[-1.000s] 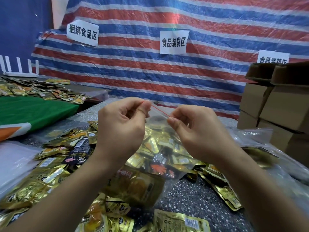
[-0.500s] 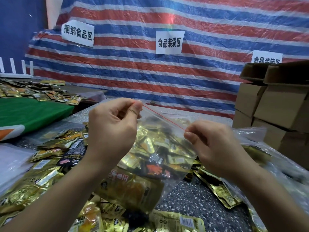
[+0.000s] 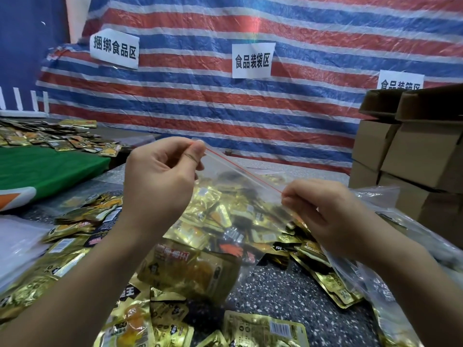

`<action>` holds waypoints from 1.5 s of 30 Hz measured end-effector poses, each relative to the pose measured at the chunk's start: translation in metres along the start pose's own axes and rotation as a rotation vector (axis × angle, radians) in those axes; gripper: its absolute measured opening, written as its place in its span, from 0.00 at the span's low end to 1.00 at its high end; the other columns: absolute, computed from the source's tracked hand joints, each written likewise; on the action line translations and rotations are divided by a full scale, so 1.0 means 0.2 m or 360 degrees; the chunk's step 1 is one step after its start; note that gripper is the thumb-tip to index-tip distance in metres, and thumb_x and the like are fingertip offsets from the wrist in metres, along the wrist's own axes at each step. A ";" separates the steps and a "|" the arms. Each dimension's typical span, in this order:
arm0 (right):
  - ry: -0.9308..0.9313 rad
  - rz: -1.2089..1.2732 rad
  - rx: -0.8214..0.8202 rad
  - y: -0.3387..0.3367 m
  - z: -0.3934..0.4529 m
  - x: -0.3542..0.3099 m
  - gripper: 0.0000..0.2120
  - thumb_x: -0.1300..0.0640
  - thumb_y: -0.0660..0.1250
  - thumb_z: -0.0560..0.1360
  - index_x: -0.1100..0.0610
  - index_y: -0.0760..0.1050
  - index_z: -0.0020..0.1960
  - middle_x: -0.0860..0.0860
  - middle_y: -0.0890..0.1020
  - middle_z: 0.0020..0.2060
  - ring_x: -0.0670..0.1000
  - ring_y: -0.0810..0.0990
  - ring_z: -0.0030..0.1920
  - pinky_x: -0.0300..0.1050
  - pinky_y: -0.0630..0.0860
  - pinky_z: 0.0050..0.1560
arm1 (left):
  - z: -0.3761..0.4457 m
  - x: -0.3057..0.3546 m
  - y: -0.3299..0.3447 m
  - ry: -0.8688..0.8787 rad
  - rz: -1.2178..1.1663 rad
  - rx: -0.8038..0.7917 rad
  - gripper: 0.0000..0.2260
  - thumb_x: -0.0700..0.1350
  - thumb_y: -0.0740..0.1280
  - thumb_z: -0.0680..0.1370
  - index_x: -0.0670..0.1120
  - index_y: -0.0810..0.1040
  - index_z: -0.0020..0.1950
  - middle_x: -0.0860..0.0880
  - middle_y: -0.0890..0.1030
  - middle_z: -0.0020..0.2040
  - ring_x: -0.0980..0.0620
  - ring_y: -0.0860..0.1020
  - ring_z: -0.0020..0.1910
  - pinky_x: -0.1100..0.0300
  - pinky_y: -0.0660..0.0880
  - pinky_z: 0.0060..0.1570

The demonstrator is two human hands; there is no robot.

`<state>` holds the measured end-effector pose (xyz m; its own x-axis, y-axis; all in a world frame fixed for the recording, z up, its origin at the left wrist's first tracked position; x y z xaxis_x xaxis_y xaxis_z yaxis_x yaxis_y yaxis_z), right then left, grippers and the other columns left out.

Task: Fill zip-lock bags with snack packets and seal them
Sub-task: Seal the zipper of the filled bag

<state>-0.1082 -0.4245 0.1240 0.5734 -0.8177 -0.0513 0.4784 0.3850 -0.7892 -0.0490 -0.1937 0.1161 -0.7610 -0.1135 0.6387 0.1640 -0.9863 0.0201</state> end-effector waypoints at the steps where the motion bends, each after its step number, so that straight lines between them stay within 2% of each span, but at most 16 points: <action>1: 0.0011 -0.0017 -0.0022 0.00 0.00 0.00 0.08 0.56 0.62 0.78 0.57 0.76 0.43 0.38 0.71 0.33 0.40 0.71 0.34 0.33 0.66 0.36 | 0.00 0.00 0.00 0.0003 0.0010 -0.0015 0.08 0.46 0.68 0.79 0.48 0.83 0.42 0.50 0.81 0.34 0.46 0.77 0.31 0.46 0.74 0.31; 6: 0.0009 -0.0093 -0.0010 0.02 0.00 0.01 0.08 0.58 0.61 0.79 0.59 0.74 0.43 0.39 0.70 0.34 0.38 0.69 0.35 0.34 0.64 0.35 | 0.00 0.00 0.00 0.0039 0.0036 -0.0005 0.08 0.45 0.68 0.79 0.48 0.82 0.42 0.51 0.81 0.33 0.45 0.77 0.31 0.47 0.73 0.29; 10: 0.0003 -0.0117 -0.0037 0.02 0.00 0.03 0.07 0.61 0.63 0.81 0.61 0.76 0.45 0.47 0.76 0.36 0.48 0.74 0.35 0.43 0.71 0.35 | 0.00 -0.01 0.00 -0.0042 0.0014 -0.0032 0.08 0.46 0.67 0.80 0.46 0.83 0.43 0.51 0.81 0.34 0.51 0.78 0.32 0.50 0.77 0.33; 14: 0.0017 -0.0110 -0.0038 -0.01 0.01 0.04 0.06 0.63 0.65 0.79 0.62 0.77 0.44 0.47 0.76 0.33 0.45 0.72 0.33 0.36 0.68 0.35 | 0.00 0.00 0.00 -0.0039 0.0011 -0.0070 0.07 0.47 0.67 0.80 0.48 0.82 0.44 0.53 0.81 0.35 0.56 0.78 0.33 0.58 0.77 0.34; 16: 0.0028 -0.0092 -0.0064 0.00 0.00 0.04 0.05 0.65 0.66 0.79 0.62 0.76 0.43 0.47 0.75 0.33 0.42 0.72 0.34 0.35 0.67 0.36 | 0.00 0.00 0.00 -0.0031 0.0021 -0.0071 0.07 0.47 0.67 0.80 0.48 0.82 0.44 0.53 0.81 0.35 0.56 0.78 0.33 0.58 0.77 0.34; 18: 0.0049 -0.0092 -0.0096 0.00 0.00 0.04 0.06 0.66 0.66 0.79 0.61 0.75 0.43 0.47 0.75 0.33 0.44 0.71 0.35 0.35 0.66 0.37 | 0.00 -0.01 0.00 -0.0039 0.0028 -0.0065 0.07 0.47 0.67 0.80 0.47 0.82 0.44 0.53 0.81 0.36 0.56 0.78 0.33 0.56 0.78 0.35; 21: 0.0102 -0.0086 -0.0158 -0.01 0.00 0.04 0.08 0.61 0.64 0.80 0.57 0.74 0.42 0.45 0.74 0.32 0.46 0.72 0.36 0.35 0.66 0.36 | 0.00 -0.02 0.02 -0.0070 0.0027 -0.0113 0.07 0.46 0.67 0.80 0.46 0.82 0.45 0.52 0.81 0.36 0.55 0.78 0.33 0.54 0.78 0.35; 25: 0.0203 -0.0214 -0.0187 0.01 0.03 0.01 0.11 0.45 0.58 0.77 0.48 0.70 0.39 0.44 0.74 0.33 0.42 0.72 0.35 0.42 0.70 0.35 | 0.00 -0.03 0.03 -0.0066 -0.0011 -0.0181 0.07 0.46 0.66 0.80 0.48 0.81 0.44 0.53 0.81 0.36 0.56 0.78 0.33 0.59 0.77 0.33; 27: 0.0197 -0.0254 -0.0116 0.03 0.06 -0.02 0.16 0.39 0.56 0.77 0.48 0.73 0.42 0.42 0.74 0.33 0.38 0.72 0.35 0.38 0.67 0.33 | 0.00 -0.04 0.03 -0.0075 -0.0044 -0.0222 0.07 0.46 0.66 0.80 0.49 0.81 0.43 0.54 0.81 0.36 0.58 0.78 0.34 0.64 0.75 0.33; 29: 0.0116 -0.0231 -0.0053 0.07 0.10 -0.03 0.19 0.37 0.55 0.78 0.51 0.75 0.44 0.40 0.72 0.31 0.36 0.69 0.32 0.34 0.62 0.31 | -0.01 -0.04 0.05 -0.0089 -0.0065 -0.0273 0.07 0.46 0.66 0.80 0.49 0.81 0.43 0.53 0.81 0.37 0.58 0.77 0.34 0.65 0.75 0.34; 33: -0.0063 -0.0011 0.0086 0.11 0.15 -0.04 0.15 0.50 0.61 0.82 0.55 0.71 0.38 0.39 0.68 0.29 0.38 0.66 0.28 0.34 0.61 0.30 | -0.02 -0.05 0.06 -0.0127 -0.0092 -0.0277 0.07 0.45 0.66 0.80 0.47 0.81 0.43 0.52 0.81 0.36 0.58 0.77 0.33 0.65 0.75 0.33; 35: -0.0071 0.0094 0.0118 0.13 0.15 -0.03 0.15 0.54 0.63 0.81 0.56 0.69 0.36 0.42 0.68 0.28 0.41 0.65 0.27 0.37 0.61 0.29 | -0.01 -0.06 0.05 -0.0158 -0.0113 -0.0268 0.08 0.45 0.65 0.80 0.47 0.81 0.43 0.51 0.81 0.36 0.58 0.77 0.33 0.66 0.74 0.34; 37: -0.0023 0.0246 0.0081 0.17 0.15 -0.04 0.17 0.55 0.64 0.80 0.60 0.69 0.34 0.46 0.68 0.27 0.44 0.64 0.27 0.37 0.61 0.29 | -0.01 -0.07 0.06 -0.0202 -0.0111 -0.0264 0.08 0.44 0.65 0.80 0.46 0.81 0.43 0.52 0.81 0.36 0.58 0.77 0.33 0.66 0.73 0.33; 40: 0.0088 0.0458 -0.0031 0.22 0.15 -0.04 0.18 0.55 0.65 0.80 0.62 0.70 0.34 0.45 0.68 0.26 0.43 0.65 0.28 0.33 0.60 0.29 | -0.01 -0.10 0.07 -0.0248 -0.0093 -0.0262 0.08 0.44 0.65 0.81 0.46 0.81 0.44 0.53 0.81 0.35 0.58 0.76 0.32 0.66 0.73 0.32; 43: 0.0144 0.0534 -0.0078 0.25 0.15 -0.04 0.16 0.56 0.67 0.80 0.62 0.73 0.35 0.45 0.70 0.26 0.43 0.67 0.28 0.33 0.62 0.30 | -0.01 -0.11 0.07 -0.0257 -0.0074 -0.0269 0.07 0.44 0.65 0.81 0.46 0.81 0.45 0.53 0.81 0.35 0.60 0.77 0.32 0.68 0.72 0.33; 45: 0.0155 0.0548 -0.0051 0.25 0.15 -0.04 0.17 0.55 0.67 0.80 0.63 0.74 0.36 0.49 0.71 0.26 0.43 0.67 0.28 0.34 0.62 0.29 | 0.00 -0.12 0.07 -0.0278 -0.0065 -0.0260 0.08 0.45 0.65 0.81 0.47 0.81 0.45 0.54 0.81 0.35 0.60 0.77 0.32 0.69 0.72 0.33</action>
<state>-0.0697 -0.3858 0.1032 0.6305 -0.6800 -0.3743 0.2463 0.6326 -0.7343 -0.0283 -0.2039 0.1000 -0.6425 -0.0649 0.7635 0.0208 -0.9975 -0.0673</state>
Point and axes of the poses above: each hand's wrist, its own z-axis towards the middle knuckle, its own y-axis out of the palm, x = y × z, the point moved 2 cm from there along z, towards the middle knuckle
